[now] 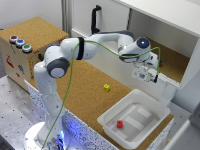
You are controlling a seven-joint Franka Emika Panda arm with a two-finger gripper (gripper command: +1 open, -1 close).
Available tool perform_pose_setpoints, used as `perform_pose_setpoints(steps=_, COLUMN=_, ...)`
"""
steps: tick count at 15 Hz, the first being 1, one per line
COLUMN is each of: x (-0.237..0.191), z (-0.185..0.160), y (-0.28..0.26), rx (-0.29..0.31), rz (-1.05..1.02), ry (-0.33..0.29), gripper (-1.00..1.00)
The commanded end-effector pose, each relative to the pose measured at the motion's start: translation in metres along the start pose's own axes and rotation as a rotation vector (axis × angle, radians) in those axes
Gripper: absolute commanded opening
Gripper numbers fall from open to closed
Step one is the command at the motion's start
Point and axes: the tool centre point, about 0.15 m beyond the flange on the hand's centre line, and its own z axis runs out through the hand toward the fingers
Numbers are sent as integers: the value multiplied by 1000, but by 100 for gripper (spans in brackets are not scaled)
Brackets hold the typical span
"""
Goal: Place the grasped purple block inside the right cabinet
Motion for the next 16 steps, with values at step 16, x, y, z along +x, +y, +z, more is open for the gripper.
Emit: perform_pose_setpoints(steps=16, x=-11, z=125, y=-53, rx=-65, rz=272, ry=-164, gripper=100)
